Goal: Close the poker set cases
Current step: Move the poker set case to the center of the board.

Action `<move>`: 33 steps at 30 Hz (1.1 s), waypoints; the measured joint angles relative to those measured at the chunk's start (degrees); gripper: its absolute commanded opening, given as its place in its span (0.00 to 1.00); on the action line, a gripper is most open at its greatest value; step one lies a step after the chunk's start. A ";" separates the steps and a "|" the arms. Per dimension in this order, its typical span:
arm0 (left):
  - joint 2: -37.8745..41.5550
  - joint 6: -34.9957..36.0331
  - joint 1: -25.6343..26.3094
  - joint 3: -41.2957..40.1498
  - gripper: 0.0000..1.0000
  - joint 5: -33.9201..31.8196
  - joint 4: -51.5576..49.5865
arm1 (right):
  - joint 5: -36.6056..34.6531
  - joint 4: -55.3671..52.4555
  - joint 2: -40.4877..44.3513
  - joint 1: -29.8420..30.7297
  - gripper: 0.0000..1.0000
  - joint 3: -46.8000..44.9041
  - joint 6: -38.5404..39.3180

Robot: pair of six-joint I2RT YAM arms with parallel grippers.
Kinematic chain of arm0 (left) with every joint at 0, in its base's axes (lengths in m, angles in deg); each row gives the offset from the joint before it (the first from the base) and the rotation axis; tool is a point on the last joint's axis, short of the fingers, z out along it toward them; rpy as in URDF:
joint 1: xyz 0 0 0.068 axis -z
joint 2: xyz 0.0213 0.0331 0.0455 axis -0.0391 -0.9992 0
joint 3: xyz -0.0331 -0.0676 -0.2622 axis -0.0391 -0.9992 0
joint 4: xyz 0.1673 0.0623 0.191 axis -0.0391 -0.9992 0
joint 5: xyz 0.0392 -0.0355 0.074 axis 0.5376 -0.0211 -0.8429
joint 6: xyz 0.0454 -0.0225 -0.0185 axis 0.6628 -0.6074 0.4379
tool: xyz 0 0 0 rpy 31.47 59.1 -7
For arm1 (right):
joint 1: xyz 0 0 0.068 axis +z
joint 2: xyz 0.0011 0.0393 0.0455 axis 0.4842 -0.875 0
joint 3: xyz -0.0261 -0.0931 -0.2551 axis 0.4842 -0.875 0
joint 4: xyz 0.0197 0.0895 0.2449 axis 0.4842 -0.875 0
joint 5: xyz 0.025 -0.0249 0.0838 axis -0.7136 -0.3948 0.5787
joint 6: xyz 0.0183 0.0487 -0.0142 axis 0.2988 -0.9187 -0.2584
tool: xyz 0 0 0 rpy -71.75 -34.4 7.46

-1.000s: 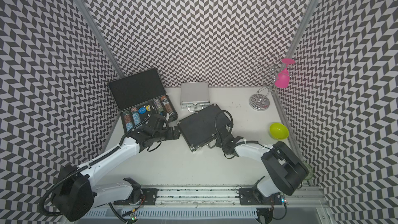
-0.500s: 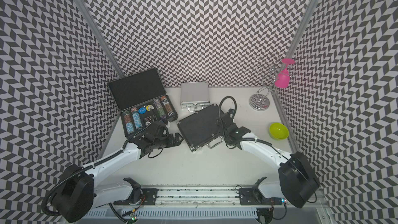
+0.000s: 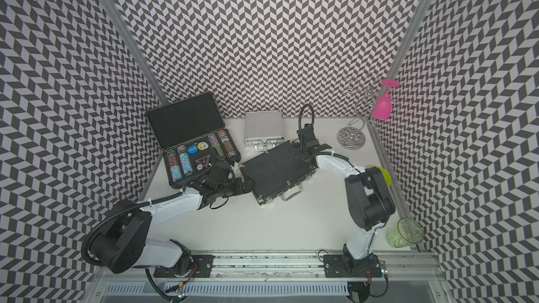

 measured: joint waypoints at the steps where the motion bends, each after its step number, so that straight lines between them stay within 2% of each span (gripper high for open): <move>1: -0.55 -0.02 0.00 0.00 0.97 0.22 0.31 | 1.03 -0.07 -1.05 -0.76 0.74 -0.15 0.35; 5: -1.97 0.42 0.00 0.39 0.97 1.22 1.81 | 5.14 0.87 -2.29 -3.19 0.74 0.37 1.44; 10: -4.98 1.70 -0.07 2.23 0.95 3.39 3.23 | 13.46 3.21 -3.76 -4.28 0.68 0.48 1.86; 16: -7.50 3.21 -0.68 3.65 0.93 6.95 4.31 | 21.40 7.06 -2.71 -4.46 0.62 -3.89 1.38; 22: -8.48 4.46 -1.25 4.68 0.92 9.05 3.45 | 26.05 11.85 1.05 -5.53 0.54 -10.82 2.08; 27: -9.49 4.81 -2.08 5.99 0.90 10.62 2.08 | 26.77 14.95 3.82 -5.51 0.52 -15.47 1.70; 33: -10.29 5.62 -2.03 7.43 0.89 10.69 0.68 | 21.03 15.80 9.94 -3.43 0.53 -21.94 -2.75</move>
